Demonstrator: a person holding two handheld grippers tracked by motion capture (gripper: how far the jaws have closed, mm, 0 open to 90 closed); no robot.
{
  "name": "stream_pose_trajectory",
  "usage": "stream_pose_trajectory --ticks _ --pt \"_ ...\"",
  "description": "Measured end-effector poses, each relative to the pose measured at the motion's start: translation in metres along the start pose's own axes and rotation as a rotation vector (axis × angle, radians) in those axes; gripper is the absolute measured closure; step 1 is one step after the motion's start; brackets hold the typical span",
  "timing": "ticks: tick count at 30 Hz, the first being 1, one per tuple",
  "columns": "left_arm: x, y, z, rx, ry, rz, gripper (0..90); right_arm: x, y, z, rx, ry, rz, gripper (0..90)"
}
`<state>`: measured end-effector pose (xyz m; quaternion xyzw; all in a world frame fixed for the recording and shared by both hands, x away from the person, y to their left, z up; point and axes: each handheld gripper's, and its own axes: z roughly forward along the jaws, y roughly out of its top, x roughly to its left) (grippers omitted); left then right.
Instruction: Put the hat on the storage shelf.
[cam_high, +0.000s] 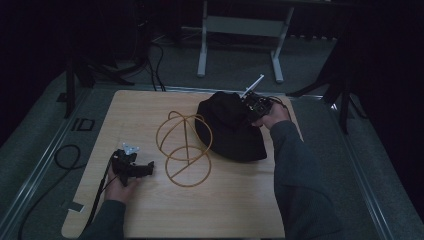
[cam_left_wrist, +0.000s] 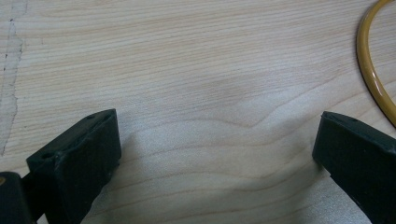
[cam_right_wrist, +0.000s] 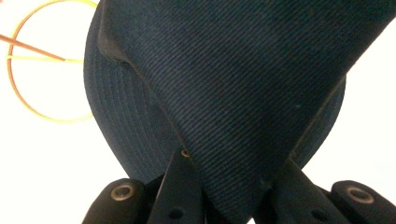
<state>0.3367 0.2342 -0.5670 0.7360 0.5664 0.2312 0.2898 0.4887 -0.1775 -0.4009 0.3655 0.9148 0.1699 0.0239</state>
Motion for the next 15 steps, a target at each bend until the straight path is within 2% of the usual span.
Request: stream_pose_trajectory --ticks 15 --pt "0.0 0.0 0.0 0.002 0.0 0.002 1.3 -0.001 -0.003 -0.023 -0.013 -0.017 -0.013 87.1"
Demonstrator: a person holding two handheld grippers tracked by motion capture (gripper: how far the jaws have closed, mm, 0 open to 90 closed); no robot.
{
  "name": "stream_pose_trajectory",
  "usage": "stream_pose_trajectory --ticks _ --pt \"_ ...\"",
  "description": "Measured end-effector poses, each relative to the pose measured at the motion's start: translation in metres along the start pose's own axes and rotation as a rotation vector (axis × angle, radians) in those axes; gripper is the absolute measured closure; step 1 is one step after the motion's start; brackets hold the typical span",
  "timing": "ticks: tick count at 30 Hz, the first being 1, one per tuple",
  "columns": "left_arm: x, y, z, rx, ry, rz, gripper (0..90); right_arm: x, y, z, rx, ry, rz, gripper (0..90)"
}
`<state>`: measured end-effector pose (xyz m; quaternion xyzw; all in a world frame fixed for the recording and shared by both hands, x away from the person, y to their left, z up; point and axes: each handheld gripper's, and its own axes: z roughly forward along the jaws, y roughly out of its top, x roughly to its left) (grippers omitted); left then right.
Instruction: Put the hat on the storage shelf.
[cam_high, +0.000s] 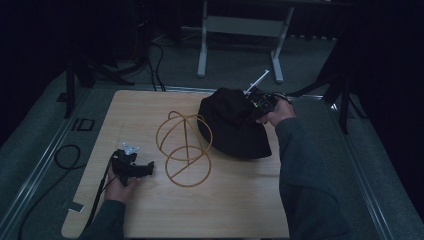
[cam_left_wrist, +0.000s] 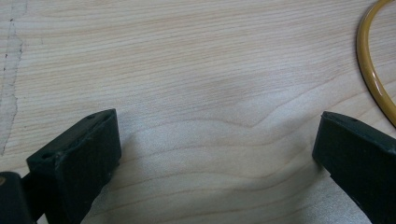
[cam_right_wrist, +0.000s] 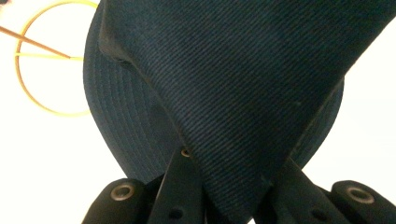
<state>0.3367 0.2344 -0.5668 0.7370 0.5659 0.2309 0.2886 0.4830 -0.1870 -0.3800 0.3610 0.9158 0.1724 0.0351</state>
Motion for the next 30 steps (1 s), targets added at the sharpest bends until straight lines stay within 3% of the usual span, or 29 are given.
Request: stream_pose_trajectory --ticks 30 --pt "0.0 0.0 0.0 0.0 -0.002 0.0 1.3 -0.001 -0.007 -0.041 -0.034 -0.018 -0.013 87.1"
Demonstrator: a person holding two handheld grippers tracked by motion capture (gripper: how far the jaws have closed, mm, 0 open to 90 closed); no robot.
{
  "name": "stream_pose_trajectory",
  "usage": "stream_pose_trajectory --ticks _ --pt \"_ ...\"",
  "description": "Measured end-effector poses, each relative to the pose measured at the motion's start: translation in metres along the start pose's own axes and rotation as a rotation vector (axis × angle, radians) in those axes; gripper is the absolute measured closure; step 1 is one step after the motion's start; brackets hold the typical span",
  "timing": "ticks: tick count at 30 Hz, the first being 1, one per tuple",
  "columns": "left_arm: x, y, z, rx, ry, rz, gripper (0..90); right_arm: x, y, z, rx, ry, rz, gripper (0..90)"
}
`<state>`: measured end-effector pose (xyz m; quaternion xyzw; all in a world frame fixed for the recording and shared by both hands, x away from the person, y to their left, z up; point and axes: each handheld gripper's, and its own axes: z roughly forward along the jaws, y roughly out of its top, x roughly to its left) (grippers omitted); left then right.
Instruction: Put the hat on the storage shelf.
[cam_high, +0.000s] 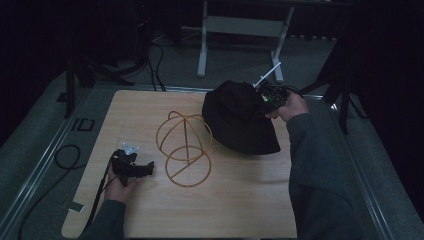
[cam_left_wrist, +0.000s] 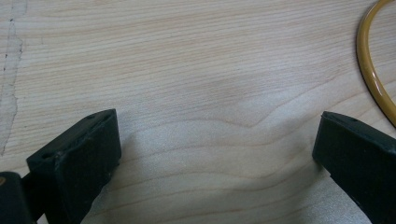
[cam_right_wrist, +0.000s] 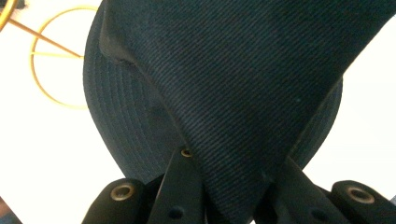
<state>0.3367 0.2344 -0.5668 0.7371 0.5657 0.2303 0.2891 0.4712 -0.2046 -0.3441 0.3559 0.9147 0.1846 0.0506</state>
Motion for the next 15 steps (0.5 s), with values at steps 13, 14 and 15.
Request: stream_pose_trajectory --ticks 13,14,15 --pt "0.0 0.0 0.0 0.0 0.001 0.001 1.3 0.004 0.0 -0.02 -0.019 -0.009 -0.013 87.0" --pt "0.0 0.0 0.0 -0.001 0.001 0.001 1.3 0.006 0.0 -0.024 -0.019 -0.01 -0.024 87.0" --pt "0.0 0.0 0.0 0.0 0.001 0.001 1.3 0.007 0.0 -0.025 -0.022 -0.01 -0.028 87.0"
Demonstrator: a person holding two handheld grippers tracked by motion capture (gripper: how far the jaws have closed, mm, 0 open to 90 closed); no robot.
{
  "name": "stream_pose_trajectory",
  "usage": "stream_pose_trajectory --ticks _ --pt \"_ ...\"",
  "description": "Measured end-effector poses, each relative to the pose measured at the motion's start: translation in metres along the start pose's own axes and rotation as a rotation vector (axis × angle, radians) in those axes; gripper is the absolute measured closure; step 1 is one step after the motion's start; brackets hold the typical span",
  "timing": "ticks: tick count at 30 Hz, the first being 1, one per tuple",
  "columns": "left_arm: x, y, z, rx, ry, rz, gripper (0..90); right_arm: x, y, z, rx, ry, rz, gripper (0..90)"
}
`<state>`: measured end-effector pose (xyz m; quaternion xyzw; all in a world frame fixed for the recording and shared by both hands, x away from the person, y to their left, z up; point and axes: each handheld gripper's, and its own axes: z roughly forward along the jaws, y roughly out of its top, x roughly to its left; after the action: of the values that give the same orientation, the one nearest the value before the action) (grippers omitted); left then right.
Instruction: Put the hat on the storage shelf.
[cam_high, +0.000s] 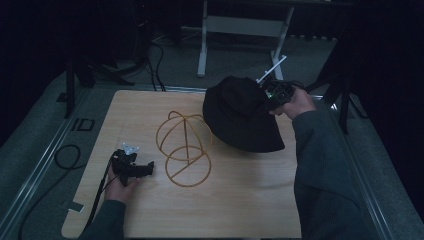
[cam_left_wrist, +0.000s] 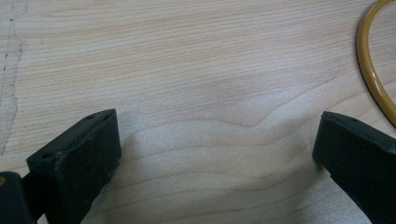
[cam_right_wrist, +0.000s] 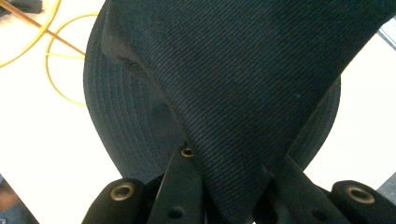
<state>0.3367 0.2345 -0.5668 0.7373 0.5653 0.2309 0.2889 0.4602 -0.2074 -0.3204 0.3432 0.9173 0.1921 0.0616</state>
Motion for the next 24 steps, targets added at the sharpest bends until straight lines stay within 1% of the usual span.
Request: stream_pose_trajectory --ticks 1,4,5,8,19,24 --pt "0.0 0.0 0.0 0.0 0.0 0.0 1.3 0.001 0.0 -0.002 -0.002 0.002 -0.009 87.0" --pt "0.0 0.0 0.0 0.0 0.0 0.0 1.3 0.002 0.0 -0.003 -0.004 0.002 -0.012 87.0" --pt "0.0 0.0 0.0 0.001 0.0 0.0 1.3 0.005 0.0 -0.009 -0.013 0.001 -0.023 87.0" --pt "0.0 0.0 0.0 0.002 0.0 0.002 1.2 0.007 0.0 -0.014 -0.021 -0.004 -0.03 87.0" --pt "0.0 0.0 0.0 0.002 -0.001 0.001 1.3 0.013 0.0 -0.029 -0.044 -0.002 -0.06 87.0" --pt "0.0 0.0 0.0 0.001 -0.001 0.001 1.3 0.015 0.001 -0.035 -0.051 -0.01 -0.068 87.0"
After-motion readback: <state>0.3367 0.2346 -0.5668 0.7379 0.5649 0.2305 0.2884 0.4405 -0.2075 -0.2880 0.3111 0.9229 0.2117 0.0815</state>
